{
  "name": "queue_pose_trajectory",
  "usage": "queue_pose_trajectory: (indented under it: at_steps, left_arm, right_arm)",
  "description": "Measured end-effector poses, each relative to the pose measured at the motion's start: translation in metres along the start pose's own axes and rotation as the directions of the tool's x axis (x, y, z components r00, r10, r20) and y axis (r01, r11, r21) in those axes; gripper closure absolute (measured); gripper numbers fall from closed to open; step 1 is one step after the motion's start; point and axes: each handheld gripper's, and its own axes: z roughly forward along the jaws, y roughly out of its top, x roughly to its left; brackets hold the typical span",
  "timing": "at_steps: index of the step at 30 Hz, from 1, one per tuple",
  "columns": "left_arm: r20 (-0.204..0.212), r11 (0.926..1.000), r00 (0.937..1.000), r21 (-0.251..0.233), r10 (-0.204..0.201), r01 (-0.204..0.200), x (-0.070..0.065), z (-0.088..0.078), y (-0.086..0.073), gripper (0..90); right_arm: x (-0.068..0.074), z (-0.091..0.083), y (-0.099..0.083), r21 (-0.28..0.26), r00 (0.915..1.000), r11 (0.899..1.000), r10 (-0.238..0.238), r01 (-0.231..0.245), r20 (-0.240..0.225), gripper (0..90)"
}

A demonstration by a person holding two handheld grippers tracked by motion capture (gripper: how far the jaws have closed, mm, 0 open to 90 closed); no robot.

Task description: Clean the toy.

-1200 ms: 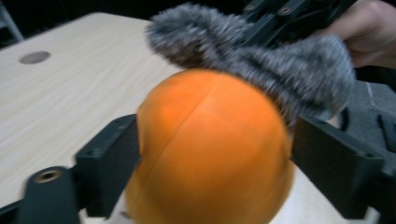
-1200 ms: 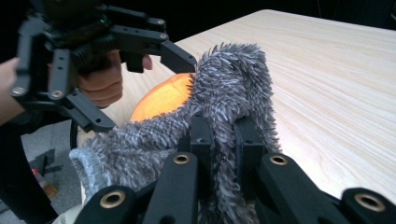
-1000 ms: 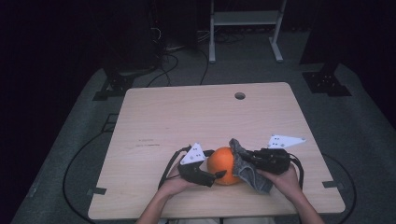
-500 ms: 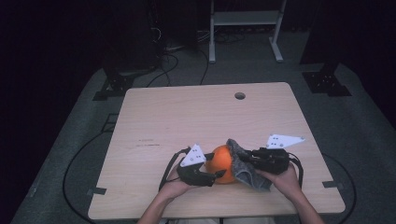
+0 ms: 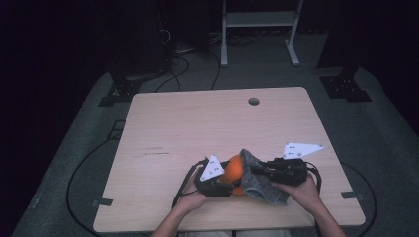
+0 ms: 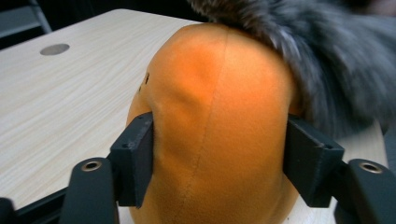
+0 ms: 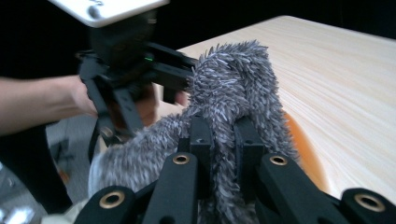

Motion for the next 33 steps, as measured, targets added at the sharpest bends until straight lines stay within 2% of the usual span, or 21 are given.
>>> queue_pose_trajectory:
  at_steps: [2,3,4,7,8,10,12,13,15,16,17,19,20,21,25,28,31,33]
  left_arm:
    - [-0.011,0.9990,0.9991,0.013,0.042,-0.042,-0.007,0.000,0.001,34.8]
    - [-0.009,0.9987,0.9988,0.013,0.048,-0.048,-0.008,-0.001,0.000,35.2]
    - [-0.005,0.9988,0.9988,0.008,0.048,-0.048,-0.008,-0.002,-0.001,35.5]
    - [0.021,0.9980,0.9978,-0.008,0.062,-0.062,-0.008,-0.003,-0.003,33.9]
    - [0.027,0.9984,0.9981,-0.014,0.055,-0.055,-0.007,-0.003,-0.003,29.2]
    - [0.045,0.9997,0.9989,-0.022,0.012,-0.011,-0.003,-0.001,-0.001,20.8]
    - [0.056,0.9998,0.9984,0.016,-0.009,0.008,-0.002,0.004,-0.001,13.1]
    - [0.064,0.9999,0.9979,0.013,-0.011,0.010,-0.003,0.006,-0.002,13.8]
    - [0.054,0.9989,0.9977,0.020,0.041,-0.042,-0.009,0.006,-0.002,23.0]
    - [0.055,0.9966,0.9957,0.032,0.075,-0.077,-0.013,0.006,-0.001,26.0]
    - [0.048,0.9922,0.9922,0.043,0.115,-0.117,-0.018,0.006,0.000,28.7]
    - [0.039,0.9824,0.9838,0.059,0.175,-0.177,-0.025,0.006,0.000,30.8]
    - [0.033,0.9806,0.9821,0.058,0.185,-0.187,-0.026,0.005,-0.001,31.4]
    - [0.031,0.9820,0.9832,0.052,0.180,-0.181,-0.025,0.003,-0.002,32.2]
    - [0.048,0.9876,0.9869,0.024,0.154,-0.155,-0.019,0.001,-0.006,33.2]
    - [0.046,0.9905,0.9896,0.011,0.136,-0.137,-0.015,0.001,-0.006,33.2]
    - [0.038,0.9949,0.9942,0.003,0.100,-0.101,-0.010,0.000,-0.007,33.5]
    - [0.037,0.9958,0.9951,-0.001,0.092,-0.092,-0.009,0.000,-0.007,33.6]
  right_arm:
    - [0.012,0.007,0.008,0.029,0.9967,0.997,-0.076,0.075,0.028,80.6]
    - [0.014,0.009,0.010,0.033,0.9947,0.995,-0.091,0.089,0.048,80.6]
    - [0.011,0.008,0.012,0.032,0.9935,0.995,-0.093,0.091,0.066,80.6]
    - [-0.002,0.002,0.008,0.023,0.9928,0.999,-0.051,0.049,0.108,80.6]
    - [-0.006,-0.002,0.005,0.025,0.9922,0.999,-0.036,0.033,0.120,80.6]
    - [-0.009,-0.007,0.000,0.027,0.9919,0.999,-0.022,0.019,0.125,80.6]
    - [-0.008,-0.012,-0.002,0.042,0.9933,0.999,-0.027,0.022,0.113,80.7]
    - [-0.005,-0.013,-0.002,0.054,0.9936,0.998,-0.038,0.032,0.106,80.7]
    - [0.003,-0.012,0.001,0.070,0.9956,0.996,-0.058,0.053,0.073,80.7]
    - [0.007,-0.009,0.003,0.078,0.9969,0.995,-0.065,0.061,0.046,80.7]
    - [0.012,-0.005,0.006,0.092,0.9954,0.992,-0.090,0.086,0.033,80.7]
    - [0.019,0.003,0.012,0.106,0.9914,0.987,-0.128,0.124,0.029,80.6]
    - [0.019,0.005,0.014,0.110,0.9895,0.985,-0.137,0.131,0.047,80.7]
    - [0.016,0.006,0.014,0.111,0.9886,0.985,-0.136,0.129,0.064,80.7]
    - [-0.006,-0.004,0.005,0.078,0.9920,0.996,-0.056,0.048,0.113,80.7]
    - [-0.017,-0.014,-0.007,0.064,0.9914,0.998,-0.005,-0.003,0.130,80.7]
    - [-0.028,-0.022,-0.021,0.058,0.9900,0.996,0.059,-0.067,0.128,80.7]
    - [-0.031,-0.026,-0.029,0.055,0.9902,0.994,0.090,-0.096,0.107,80.8]
